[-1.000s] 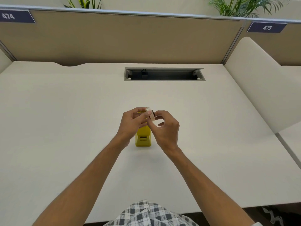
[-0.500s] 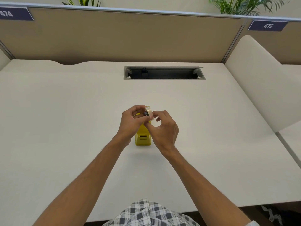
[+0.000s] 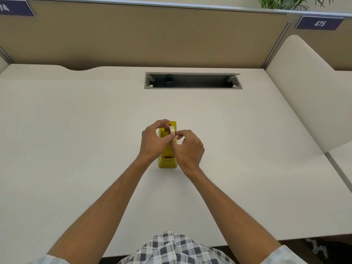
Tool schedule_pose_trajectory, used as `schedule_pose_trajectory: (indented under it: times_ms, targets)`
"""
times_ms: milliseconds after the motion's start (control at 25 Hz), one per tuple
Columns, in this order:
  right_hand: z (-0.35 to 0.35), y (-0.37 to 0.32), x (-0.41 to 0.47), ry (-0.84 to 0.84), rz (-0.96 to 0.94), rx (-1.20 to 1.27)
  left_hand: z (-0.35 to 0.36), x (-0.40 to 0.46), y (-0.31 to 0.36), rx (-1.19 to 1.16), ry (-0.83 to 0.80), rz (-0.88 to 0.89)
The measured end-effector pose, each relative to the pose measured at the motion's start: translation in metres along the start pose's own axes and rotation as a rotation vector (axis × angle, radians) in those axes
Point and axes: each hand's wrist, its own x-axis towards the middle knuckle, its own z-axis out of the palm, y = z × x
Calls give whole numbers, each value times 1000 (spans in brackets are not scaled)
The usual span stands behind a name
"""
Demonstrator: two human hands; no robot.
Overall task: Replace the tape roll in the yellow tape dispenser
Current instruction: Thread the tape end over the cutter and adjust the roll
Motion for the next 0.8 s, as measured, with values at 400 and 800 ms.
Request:
schedule_pose_trajectory:
  times_ms: [400, 800]
  targets:
    - [11, -4, 8, 37, 14, -29, -4, 10, 0, 73, 0, 53]
    - [21, -3, 11, 58, -82, -134, -5, 12, -3, 46, -21, 31]
